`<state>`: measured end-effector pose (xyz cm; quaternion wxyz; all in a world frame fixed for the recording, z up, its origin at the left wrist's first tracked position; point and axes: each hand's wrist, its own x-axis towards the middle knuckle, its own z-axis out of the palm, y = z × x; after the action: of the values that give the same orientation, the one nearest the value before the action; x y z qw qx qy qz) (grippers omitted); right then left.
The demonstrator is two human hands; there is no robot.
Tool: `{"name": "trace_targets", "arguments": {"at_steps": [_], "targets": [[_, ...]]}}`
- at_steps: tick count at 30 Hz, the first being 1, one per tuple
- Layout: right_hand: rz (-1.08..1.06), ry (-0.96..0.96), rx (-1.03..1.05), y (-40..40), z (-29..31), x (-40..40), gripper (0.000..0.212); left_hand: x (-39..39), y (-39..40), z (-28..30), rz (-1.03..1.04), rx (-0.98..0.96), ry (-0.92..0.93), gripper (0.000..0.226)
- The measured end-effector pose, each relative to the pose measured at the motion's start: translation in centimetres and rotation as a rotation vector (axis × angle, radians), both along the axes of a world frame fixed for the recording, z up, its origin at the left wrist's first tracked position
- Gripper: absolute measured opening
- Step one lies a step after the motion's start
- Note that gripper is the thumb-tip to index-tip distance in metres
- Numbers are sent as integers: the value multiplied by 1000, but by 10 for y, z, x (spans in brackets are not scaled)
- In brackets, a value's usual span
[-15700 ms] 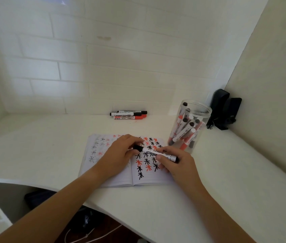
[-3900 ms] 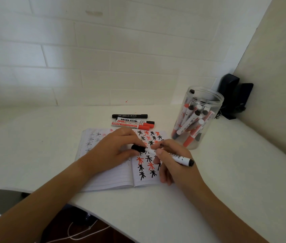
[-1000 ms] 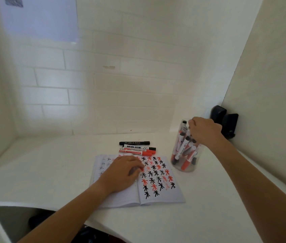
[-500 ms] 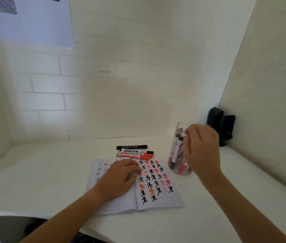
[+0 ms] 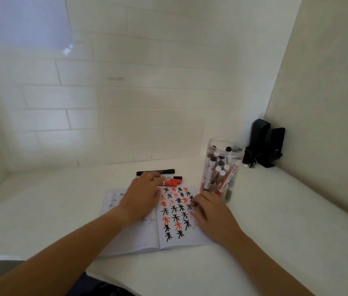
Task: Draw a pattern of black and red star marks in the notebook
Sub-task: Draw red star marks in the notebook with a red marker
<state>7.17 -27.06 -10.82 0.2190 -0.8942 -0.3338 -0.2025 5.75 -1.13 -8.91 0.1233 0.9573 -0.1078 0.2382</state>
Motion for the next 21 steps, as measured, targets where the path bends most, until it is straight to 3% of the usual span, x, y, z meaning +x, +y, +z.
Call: {"name": "trace_targets", "arguments": {"at_steps": [13,17,19,21], "targets": [[-6,8,-2,2,4,-6,17,8,-16,17,-118,214,-34,20],[-14,10,7,3,5,-9,21,6,-17,20,-168,281,-132,44],[-9,-8,51,4,8,-13,29,-3,-26,31,-247,235,-242,34],[-3,-71,108,6,13,-18,40,-18,-37,45,-359,64,-297,14]]}}
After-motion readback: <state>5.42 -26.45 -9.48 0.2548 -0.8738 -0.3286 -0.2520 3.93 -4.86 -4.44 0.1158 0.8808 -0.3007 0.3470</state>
